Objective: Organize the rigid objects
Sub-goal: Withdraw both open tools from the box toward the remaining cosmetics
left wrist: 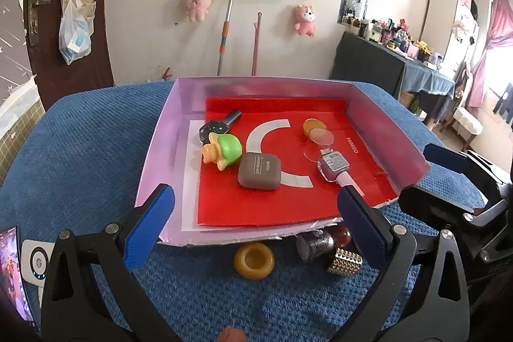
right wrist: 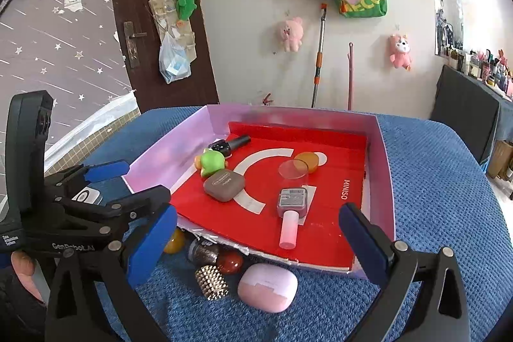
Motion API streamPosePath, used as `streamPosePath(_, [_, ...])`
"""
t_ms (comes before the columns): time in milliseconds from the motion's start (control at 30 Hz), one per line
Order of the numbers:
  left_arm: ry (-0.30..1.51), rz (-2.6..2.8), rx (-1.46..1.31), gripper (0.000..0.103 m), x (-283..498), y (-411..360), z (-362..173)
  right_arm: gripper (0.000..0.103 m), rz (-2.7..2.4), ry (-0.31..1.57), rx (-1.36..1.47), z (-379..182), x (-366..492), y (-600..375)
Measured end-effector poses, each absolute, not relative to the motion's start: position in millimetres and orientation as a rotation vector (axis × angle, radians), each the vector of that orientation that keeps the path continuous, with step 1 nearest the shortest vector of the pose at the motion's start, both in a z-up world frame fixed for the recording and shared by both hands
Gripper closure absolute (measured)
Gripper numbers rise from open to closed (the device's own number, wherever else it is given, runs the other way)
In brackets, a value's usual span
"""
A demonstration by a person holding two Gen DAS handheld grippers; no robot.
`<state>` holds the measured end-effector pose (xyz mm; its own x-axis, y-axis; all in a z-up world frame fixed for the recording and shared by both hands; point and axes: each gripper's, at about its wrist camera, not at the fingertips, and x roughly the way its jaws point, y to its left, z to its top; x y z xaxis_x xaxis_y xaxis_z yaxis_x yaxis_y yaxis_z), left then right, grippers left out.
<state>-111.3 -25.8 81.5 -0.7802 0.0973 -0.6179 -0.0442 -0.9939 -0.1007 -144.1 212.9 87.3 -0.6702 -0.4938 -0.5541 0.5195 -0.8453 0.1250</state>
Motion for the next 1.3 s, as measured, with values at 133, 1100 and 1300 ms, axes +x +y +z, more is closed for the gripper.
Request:
streamPosePath(133, [-0.111, 2.898, -1.008, 0.0, -102.5, -23.9, 81.1, 0.0, -2.458, 0.05, 0.775, 89.1, -132.9, 216.8])
streamPosePath(1100, [-0.117, 2.851, -1.122, 0.0, -54.4, -11.6, 39.9, 0.0, -2.473, 0.016, 0.824, 49.0, -76.2, 238.9])
streamPosePath(1300, [-0.128, 2.84, -1.148, 0.0, -47.8, -13.1, 29.3, 0.0, -2.463, 0.01, 0.874, 35.3, -74.3, 238.3])
